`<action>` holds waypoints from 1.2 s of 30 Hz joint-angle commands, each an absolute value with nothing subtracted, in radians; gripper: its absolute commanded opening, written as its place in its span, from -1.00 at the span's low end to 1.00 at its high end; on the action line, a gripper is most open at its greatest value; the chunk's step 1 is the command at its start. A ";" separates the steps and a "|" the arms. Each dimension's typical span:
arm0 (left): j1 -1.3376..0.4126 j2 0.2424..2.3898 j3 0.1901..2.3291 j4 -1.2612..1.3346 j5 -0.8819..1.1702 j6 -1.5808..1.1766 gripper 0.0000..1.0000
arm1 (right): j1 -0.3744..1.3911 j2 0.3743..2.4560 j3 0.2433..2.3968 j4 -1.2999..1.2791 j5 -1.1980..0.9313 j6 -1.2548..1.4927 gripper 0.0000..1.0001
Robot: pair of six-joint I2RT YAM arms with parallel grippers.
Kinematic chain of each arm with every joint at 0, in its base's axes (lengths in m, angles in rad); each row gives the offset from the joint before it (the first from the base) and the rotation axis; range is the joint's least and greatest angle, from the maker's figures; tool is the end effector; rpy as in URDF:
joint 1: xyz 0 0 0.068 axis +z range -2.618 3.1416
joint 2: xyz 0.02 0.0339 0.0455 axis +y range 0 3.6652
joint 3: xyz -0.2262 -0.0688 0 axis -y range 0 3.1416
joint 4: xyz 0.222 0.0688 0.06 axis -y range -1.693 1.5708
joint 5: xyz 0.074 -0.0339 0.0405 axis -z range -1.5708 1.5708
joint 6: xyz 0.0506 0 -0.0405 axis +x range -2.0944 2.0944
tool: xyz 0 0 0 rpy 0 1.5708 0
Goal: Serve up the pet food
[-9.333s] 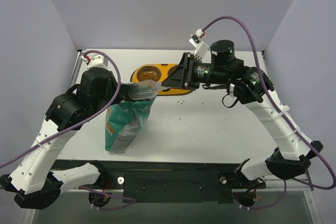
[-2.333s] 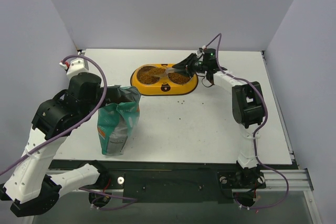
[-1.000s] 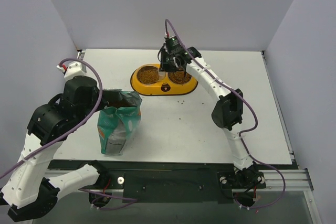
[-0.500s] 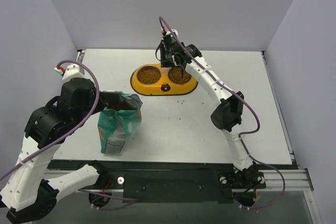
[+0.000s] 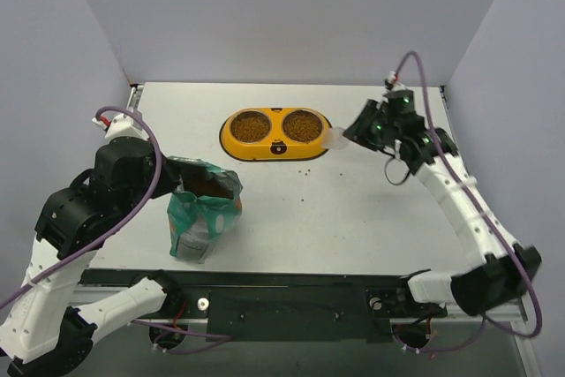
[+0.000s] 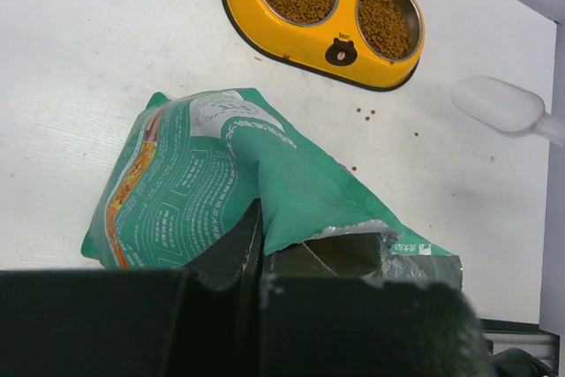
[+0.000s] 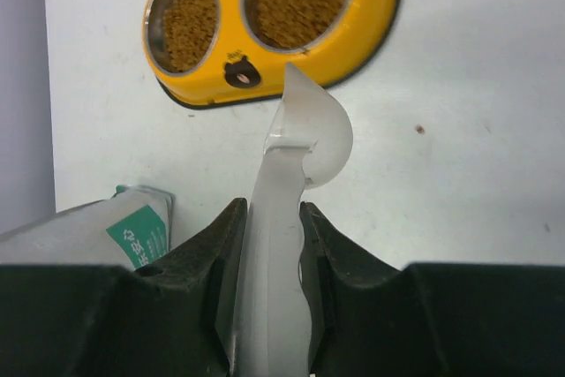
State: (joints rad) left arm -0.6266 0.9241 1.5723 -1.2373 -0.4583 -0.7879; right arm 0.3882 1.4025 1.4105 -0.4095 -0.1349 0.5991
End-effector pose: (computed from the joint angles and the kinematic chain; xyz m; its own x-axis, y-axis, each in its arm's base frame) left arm 0.1133 -0.0544 0.4096 -0.4790 -0.4381 -0.7607 -0.1583 0.8955 -0.4160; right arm 0.2917 0.1266 0.3498 -0.5749 0.3686 -0.7305 -0.2004 0.8022 0.5625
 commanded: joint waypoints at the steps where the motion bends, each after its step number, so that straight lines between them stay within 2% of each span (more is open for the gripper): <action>1: -0.627 0.891 1.597 -0.999 -0.397 -0.784 -1.00 | 0.208 1.102 1.116 -0.383 -0.236 0.738 -1.00; 5: -0.627 0.916 1.603 -0.948 -0.303 -0.804 -1.00 | -0.088 0.945 0.920 -0.411 -0.320 0.776 -1.00; 8: -0.626 0.957 1.606 -0.934 -0.215 -0.850 -1.00 | -0.214 0.934 0.847 -0.402 -0.305 0.798 -1.00; 13: -0.634 0.997 1.595 -0.885 -0.059 -0.905 -1.00 | -0.278 0.951 0.765 -0.275 -0.284 0.815 -0.96; 20: -0.687 1.087 1.672 -0.871 0.000 -0.894 -1.00 | -0.302 1.135 0.830 -0.432 -0.270 0.683 -0.71; 24: -0.747 1.137 1.721 -0.871 -0.011 -0.859 -1.00 | -0.284 1.158 0.899 -0.553 -0.186 0.609 -0.19; 25: -0.761 1.144 1.726 -0.871 -0.018 -0.853 -1.00 | -0.269 1.158 0.914 -0.584 -0.161 0.598 0.14; 27: -0.772 1.147 1.721 -0.868 -0.040 -0.847 -1.00 | -0.224 1.172 1.001 -0.697 -0.100 0.565 0.52; 30: -0.779 1.140 1.710 -0.865 -0.066 -0.825 -1.00 | -0.146 1.190 1.104 -0.816 0.084 0.517 0.57; 36: -0.781 1.140 1.732 -0.911 -0.067 -0.743 -1.00 | 0.086 1.149 1.319 -0.965 0.267 0.535 0.57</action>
